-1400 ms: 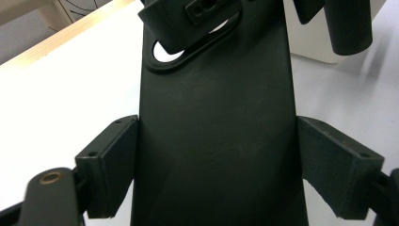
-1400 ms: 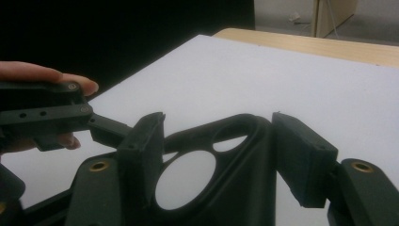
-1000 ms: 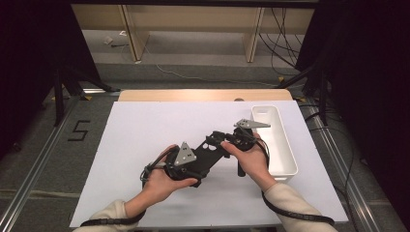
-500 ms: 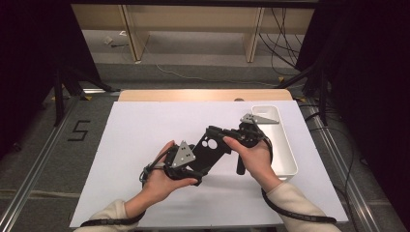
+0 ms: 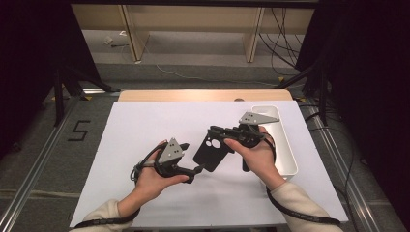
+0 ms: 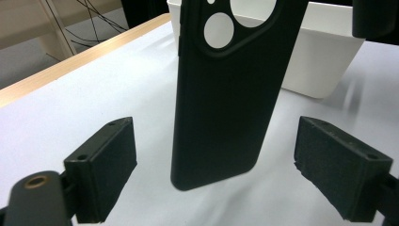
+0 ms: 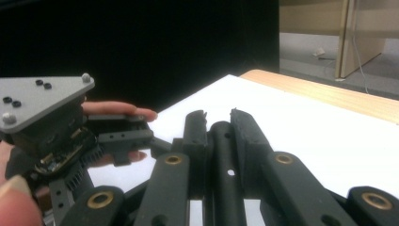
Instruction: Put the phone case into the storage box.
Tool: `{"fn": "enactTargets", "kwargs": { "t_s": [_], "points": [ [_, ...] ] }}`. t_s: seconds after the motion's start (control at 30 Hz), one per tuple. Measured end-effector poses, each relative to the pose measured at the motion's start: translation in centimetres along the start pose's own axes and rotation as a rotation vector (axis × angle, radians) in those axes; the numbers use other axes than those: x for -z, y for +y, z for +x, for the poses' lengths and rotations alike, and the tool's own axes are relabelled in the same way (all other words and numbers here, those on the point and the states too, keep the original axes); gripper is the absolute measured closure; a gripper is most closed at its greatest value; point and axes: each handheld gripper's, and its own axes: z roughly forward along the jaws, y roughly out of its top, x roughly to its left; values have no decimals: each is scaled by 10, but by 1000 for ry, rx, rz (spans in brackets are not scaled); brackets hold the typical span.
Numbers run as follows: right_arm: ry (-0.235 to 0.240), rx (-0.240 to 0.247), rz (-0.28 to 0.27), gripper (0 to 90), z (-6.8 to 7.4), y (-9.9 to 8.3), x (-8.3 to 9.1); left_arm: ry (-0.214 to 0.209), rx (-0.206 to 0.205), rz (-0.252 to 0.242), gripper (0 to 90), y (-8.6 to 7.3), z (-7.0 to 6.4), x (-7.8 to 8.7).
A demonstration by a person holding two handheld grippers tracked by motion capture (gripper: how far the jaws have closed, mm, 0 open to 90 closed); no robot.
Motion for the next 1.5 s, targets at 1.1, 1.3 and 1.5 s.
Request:
{"fn": "enactTargets", "kwargs": {
  "t_s": [1.1, 1.3, 1.5],
  "points": [
    [134, 207, 128, 779, 0, 8, 1, -42, -25, 16, 165, -6, -1, 0],
    [158, 229, 136, 779, 3, 9, 0, -51, -33, 17, 176, -6, -2, -1],
    [170, 238, 143, 779, 4, 9, 0, -54, -35, 17, 177, -6, -3, -2]
  ]
}}
